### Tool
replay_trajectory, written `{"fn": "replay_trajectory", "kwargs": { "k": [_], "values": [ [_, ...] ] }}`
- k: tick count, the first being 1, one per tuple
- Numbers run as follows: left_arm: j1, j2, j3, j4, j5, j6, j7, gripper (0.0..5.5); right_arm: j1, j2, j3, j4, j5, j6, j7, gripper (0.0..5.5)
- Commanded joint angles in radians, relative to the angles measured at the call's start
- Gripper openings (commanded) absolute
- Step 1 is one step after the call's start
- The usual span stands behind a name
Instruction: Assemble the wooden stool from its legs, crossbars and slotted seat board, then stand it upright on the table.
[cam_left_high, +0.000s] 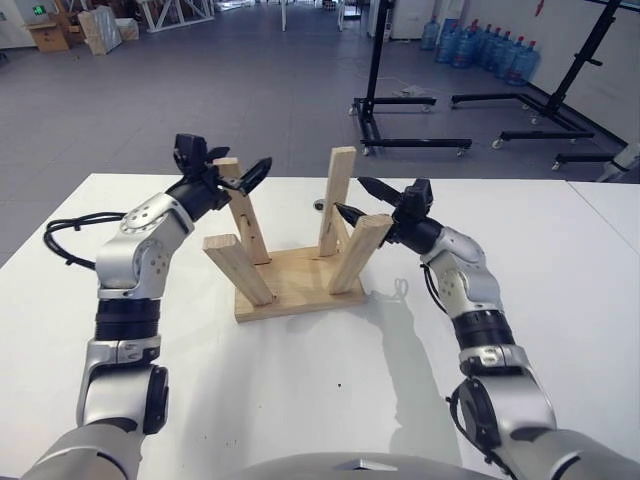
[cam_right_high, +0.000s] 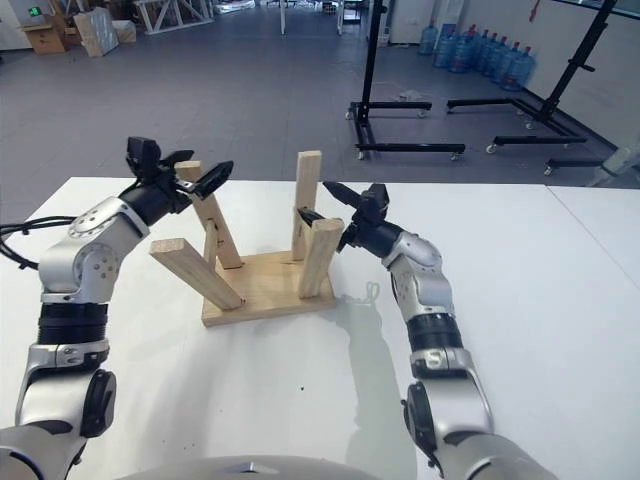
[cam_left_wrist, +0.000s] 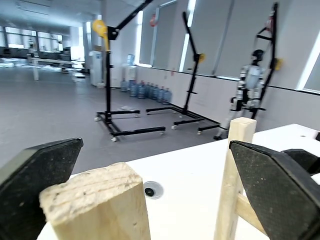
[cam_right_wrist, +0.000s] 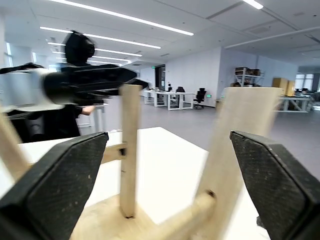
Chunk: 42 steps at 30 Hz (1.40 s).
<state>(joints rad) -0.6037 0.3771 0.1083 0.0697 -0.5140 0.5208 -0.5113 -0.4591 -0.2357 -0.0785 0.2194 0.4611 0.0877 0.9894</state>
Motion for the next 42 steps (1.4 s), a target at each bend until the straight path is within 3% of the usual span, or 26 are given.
{"fn": "replay_trajectory", "kwargs": {
  "k": [1,4,9,13,14,16,20,23,26,34,42],
  "values": [
    [-0.011,-0.019,-0.028,0.024,0.013,-0.008,-0.038,5.40,0.054,-0.039,-0.004,-0.187,0.041,0.108,-0.062,4.49],
    [-0.018,0.001,-0.003,0.047,0.033,-0.020,-0.031,5.40,0.052,-0.082,-0.032,-0.209,0.036,0.143,-0.106,4.49],
    [-0.097,0.134,0.133,0.127,0.053,-0.054,-0.010,5.40,-0.020,-0.151,-0.130,-0.157,0.094,0.226,-0.165,4.49],
    [-0.191,0.289,0.347,0.226,-0.087,0.011,-0.071,5.40,-0.122,-0.251,-0.214,-0.044,0.173,0.380,-0.189,4.49],
    [-0.150,0.343,0.384,0.213,-0.143,0.075,-0.144,5.40,-0.132,-0.294,-0.223,-0.007,0.189,0.432,-0.162,4.49],
    [0.151,0.467,0.436,0.035,-0.250,0.189,-0.427,5.40,-0.068,-0.428,-0.237,0.011,0.238,0.558,-0.023,4.49],
    [0.610,0.555,0.535,-0.193,-0.315,0.236,-0.773,5.40,0.167,-0.643,-0.250,-0.111,0.250,0.602,0.250,4.49],
    [0.766,0.580,0.514,-0.319,-0.274,0.192,-0.857,5.40,0.273,-0.710,-0.234,-0.216,0.262,0.627,0.339,4.76],
    [0.700,0.538,0.447,-0.342,-0.253,0.112,-0.818,5.40,0.303,-0.679,-0.208,-0.311,0.282,0.650,0.308,5.36],
    [0.533,0.388,0.221,-0.352,-0.265,0.075,-0.678,5.40,0.287,-0.510,-0.107,-0.435,0.305,0.625,0.175,5.39],
    [0.409,0.354,0.064,-0.343,-0.290,0.120,-0.666,5.40,0.197,-0.411,-0.017,-0.485,0.332,0.613,0.134,5.39]
  ]
}}
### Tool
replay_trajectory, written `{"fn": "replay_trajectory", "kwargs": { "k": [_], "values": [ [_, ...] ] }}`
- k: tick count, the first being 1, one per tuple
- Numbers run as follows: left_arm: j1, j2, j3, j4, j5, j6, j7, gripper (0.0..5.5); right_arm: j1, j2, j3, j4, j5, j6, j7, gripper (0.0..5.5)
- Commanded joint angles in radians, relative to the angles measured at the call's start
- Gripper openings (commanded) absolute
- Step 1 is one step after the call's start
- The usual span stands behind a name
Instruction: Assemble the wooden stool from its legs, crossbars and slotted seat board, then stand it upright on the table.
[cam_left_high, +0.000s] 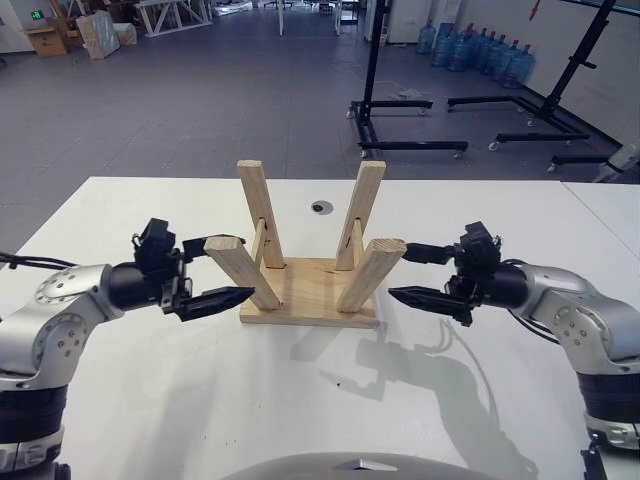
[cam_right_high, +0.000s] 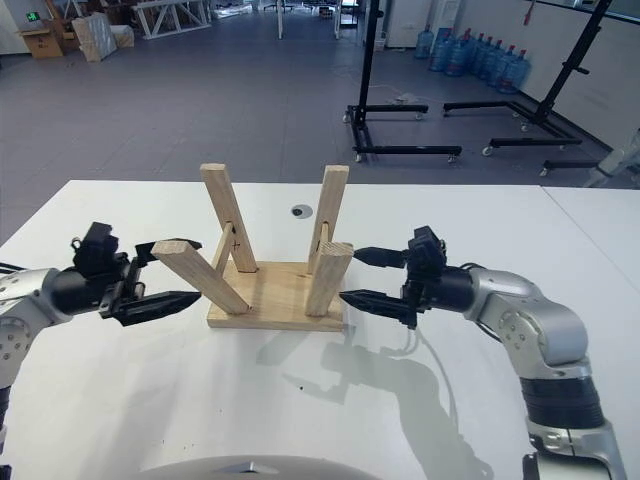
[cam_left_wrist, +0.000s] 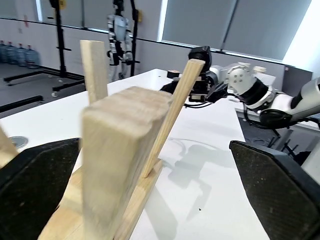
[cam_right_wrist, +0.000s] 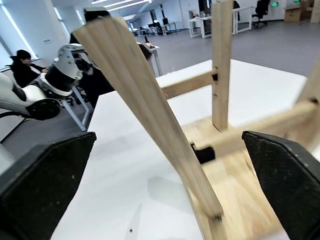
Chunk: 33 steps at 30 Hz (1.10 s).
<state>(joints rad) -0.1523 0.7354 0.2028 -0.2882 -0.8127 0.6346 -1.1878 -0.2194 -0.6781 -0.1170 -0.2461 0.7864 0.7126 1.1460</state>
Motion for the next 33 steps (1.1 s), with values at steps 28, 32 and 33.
{"fn": "replay_trajectory", "kwargs": {
  "k": [28,32,33],
  "values": [
    [-0.042,-0.010,-0.069,0.080,0.036,-0.029,-0.006,2.62,-0.064,0.092,0.119,0.000,-0.055,-0.088,-0.048,2.39],
    [-0.054,-0.009,-0.062,0.076,-0.007,0.020,0.005,2.03,-0.079,0.097,0.102,0.009,-0.030,-0.055,-0.067,1.72],
    [-0.054,-0.006,-0.065,0.073,-0.015,0.036,0.007,1.91,-0.087,0.100,0.093,0.013,-0.015,-0.036,-0.078,1.66]
  ]
}}
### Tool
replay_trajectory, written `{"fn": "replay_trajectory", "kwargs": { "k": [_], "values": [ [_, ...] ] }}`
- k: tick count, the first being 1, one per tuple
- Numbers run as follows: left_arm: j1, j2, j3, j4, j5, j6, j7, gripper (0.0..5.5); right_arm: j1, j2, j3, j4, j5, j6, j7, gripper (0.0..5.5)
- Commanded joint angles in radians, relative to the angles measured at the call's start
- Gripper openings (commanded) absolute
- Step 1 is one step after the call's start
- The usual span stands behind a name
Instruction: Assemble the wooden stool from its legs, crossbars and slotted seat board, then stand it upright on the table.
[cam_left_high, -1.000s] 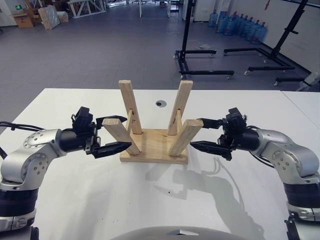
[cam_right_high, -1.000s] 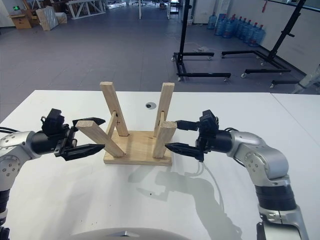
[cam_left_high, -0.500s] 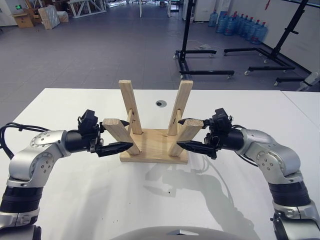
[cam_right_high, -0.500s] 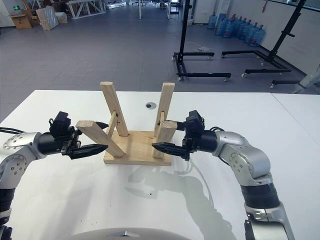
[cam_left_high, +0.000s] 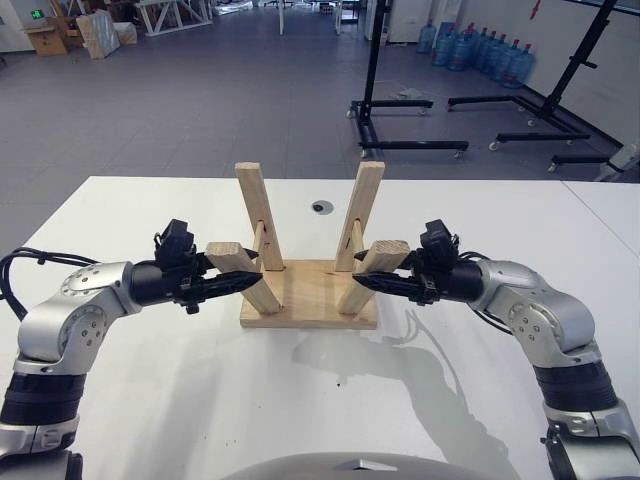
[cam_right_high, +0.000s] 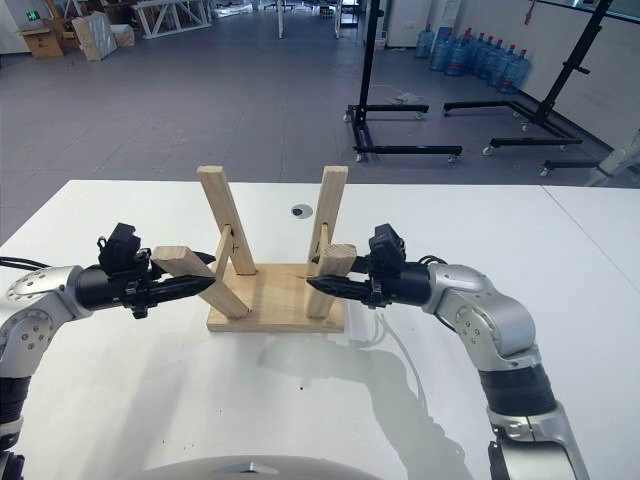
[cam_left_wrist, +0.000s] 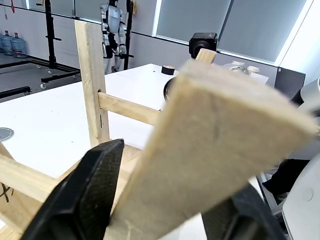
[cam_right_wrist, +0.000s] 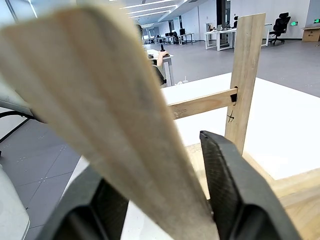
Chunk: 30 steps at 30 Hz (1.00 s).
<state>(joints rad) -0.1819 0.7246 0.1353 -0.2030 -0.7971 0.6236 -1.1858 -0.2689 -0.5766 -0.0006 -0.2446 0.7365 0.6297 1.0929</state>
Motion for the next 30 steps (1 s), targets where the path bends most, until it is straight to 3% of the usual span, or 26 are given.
{"fn": "replay_trajectory", "kwargs": {
  "k": [1,8,13,17,27,30],
  "values": [
    [-0.025,0.009,-0.001,-0.018,-0.046,0.071,0.010,1.79,-0.048,-0.002,-0.035,0.020,0.054,0.076,-0.041,1.58],
    [-0.113,0.006,0.093,-0.018,-0.304,0.346,0.179,1.51,-0.180,-0.021,-0.117,0.112,0.265,0.427,-0.167,1.49],
    [-0.335,-0.080,0.146,0.218,-0.454,0.551,0.504,1.12,-0.424,0.072,-0.215,0.434,0.332,0.711,-0.465,1.37],
    [-0.439,-0.165,0.101,0.417,-0.374,0.626,0.687,1.10,-0.514,0.126,-0.250,0.692,0.267,0.786,-0.592,1.37],
    [-0.504,-0.261,-0.010,0.747,-0.144,0.502,0.634,1.17,-0.421,0.203,-0.240,0.808,0.177,0.702,-0.595,1.37],
    [-0.519,-0.262,-0.010,0.801,-0.112,0.473,0.593,1.93,-0.413,0.193,-0.259,0.804,0.187,0.694,-0.572,2.10]
  ]
}}
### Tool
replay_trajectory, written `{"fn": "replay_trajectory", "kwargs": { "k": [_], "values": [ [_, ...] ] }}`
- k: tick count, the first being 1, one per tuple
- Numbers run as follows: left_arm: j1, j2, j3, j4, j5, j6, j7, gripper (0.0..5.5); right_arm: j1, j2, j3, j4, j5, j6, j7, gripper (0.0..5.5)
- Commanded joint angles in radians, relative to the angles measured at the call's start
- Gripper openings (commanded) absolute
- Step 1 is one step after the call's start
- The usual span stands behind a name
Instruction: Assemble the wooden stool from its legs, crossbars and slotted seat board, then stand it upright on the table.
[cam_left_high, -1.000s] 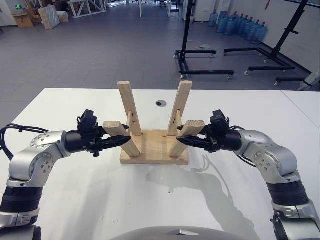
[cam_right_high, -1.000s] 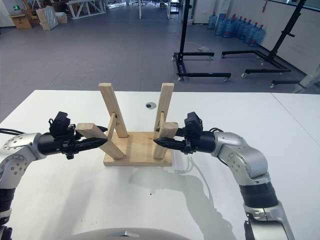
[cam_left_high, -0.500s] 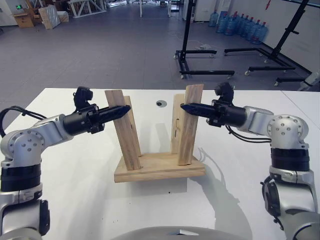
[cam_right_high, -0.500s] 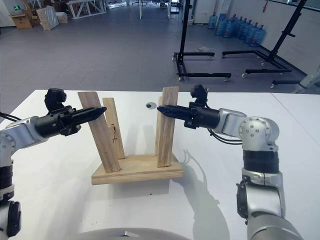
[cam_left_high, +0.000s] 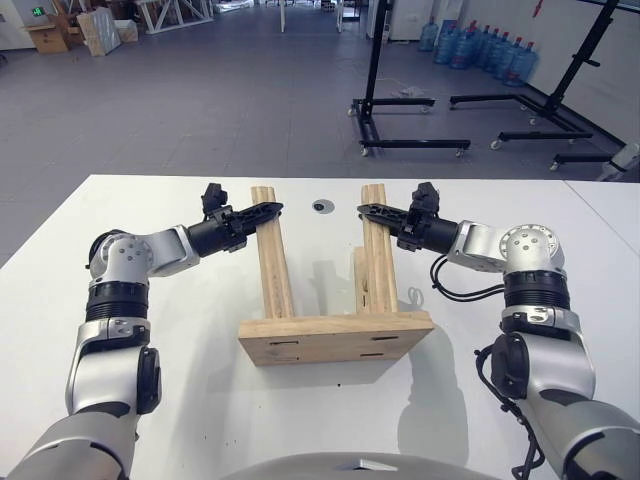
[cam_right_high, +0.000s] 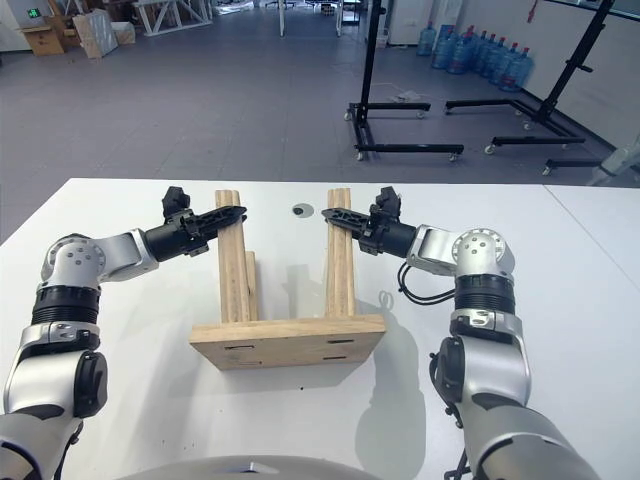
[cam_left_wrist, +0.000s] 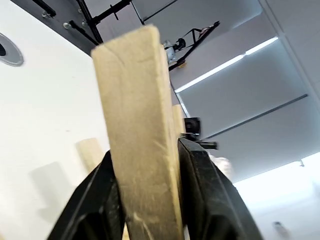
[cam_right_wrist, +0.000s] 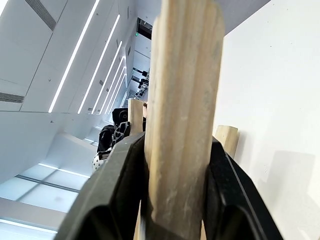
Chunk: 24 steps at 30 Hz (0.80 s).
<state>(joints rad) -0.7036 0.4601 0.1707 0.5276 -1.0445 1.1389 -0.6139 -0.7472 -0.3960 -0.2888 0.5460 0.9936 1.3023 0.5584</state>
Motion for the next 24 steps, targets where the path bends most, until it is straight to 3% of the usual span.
{"fn": "replay_trajectory", "kwargs": {
  "k": [1,6,13,15,19,22,24],
  "values": [
    [-0.004,0.002,-0.038,0.075,0.141,-0.046,0.007,2.04,0.061,0.010,0.016,0.014,-0.064,0.025,-0.030,2.23],
    [-0.065,0.010,0.053,0.050,0.109,-0.029,-0.026,2.81,-0.005,0.003,-0.073,0.011,-0.030,0.030,-0.039,3.11],
    [-0.156,-0.003,0.184,-0.006,0.070,0.000,0.051,3.67,-0.145,-0.041,-0.165,0.107,-0.048,-0.031,-0.054,4.13],
    [-0.182,0.030,0.200,0.055,0.141,-0.089,0.085,3.93,-0.191,-0.072,-0.170,0.171,-0.093,-0.117,-0.049,4.43],
    [-0.192,0.219,0.250,0.357,0.330,-0.390,0.130,4.52,-0.267,-0.240,-0.148,0.424,-0.278,-0.418,-0.005,5.14],
    [-0.076,0.350,0.189,0.405,0.476,-0.587,-0.028,4.68,-0.198,-0.365,-0.029,0.475,-0.449,-0.605,0.167,5.32],
    [0.175,0.420,0.127,0.181,0.539,-0.710,-0.253,4.68,-0.013,-0.454,0.093,0.307,-0.555,-0.754,0.388,5.32]
  ]
}}
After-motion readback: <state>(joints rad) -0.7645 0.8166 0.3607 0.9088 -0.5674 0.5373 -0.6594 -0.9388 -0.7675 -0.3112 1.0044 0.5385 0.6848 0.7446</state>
